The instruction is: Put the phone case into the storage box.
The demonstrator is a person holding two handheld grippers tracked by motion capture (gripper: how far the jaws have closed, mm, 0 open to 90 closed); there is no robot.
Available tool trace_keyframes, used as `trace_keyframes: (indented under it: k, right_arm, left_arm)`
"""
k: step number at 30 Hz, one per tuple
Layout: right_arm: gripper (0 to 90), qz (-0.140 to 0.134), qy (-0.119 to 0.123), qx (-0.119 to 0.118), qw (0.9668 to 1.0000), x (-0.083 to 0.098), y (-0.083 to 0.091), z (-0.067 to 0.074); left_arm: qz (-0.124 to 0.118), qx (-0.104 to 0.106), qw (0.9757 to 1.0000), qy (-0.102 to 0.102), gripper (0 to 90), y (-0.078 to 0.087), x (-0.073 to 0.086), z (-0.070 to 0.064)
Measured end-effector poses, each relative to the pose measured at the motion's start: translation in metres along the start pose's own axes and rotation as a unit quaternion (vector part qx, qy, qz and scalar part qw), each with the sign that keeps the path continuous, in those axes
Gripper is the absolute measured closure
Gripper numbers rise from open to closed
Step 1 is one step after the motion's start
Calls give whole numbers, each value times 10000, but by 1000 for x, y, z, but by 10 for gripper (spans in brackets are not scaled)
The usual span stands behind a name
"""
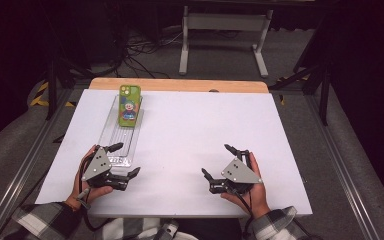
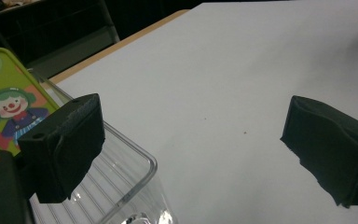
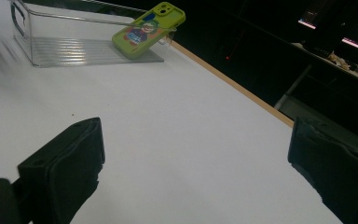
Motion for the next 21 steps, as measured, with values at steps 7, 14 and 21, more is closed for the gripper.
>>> trace_keyframes:
  k: [7, 14, 21]
  right_arm:
    - [48, -28, -37, 42, 10000, 2, 5, 1]
    - [47, -57, -24, -28, 10000, 2, 3, 2]
    - [47, -136, -73, -85, 9998, 3, 5, 1]
  left_arm:
    - [133, 7, 9999, -94, 62, 1, 9, -1]
    - [58, -155, 9999, 14, 61, 8, 8, 4]
    - [50, -178, 9998, -4, 60, 6, 6, 1]
Point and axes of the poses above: each handheld gripper's, and its own axes: y roughly backward along the jaws, x roughly out of its underside, z roughly to its left, the point moved 7 cm from there along -y, roughly forward along the jaws, and after that the axes turned 15 degrees about -x, right-handed, at the moved point
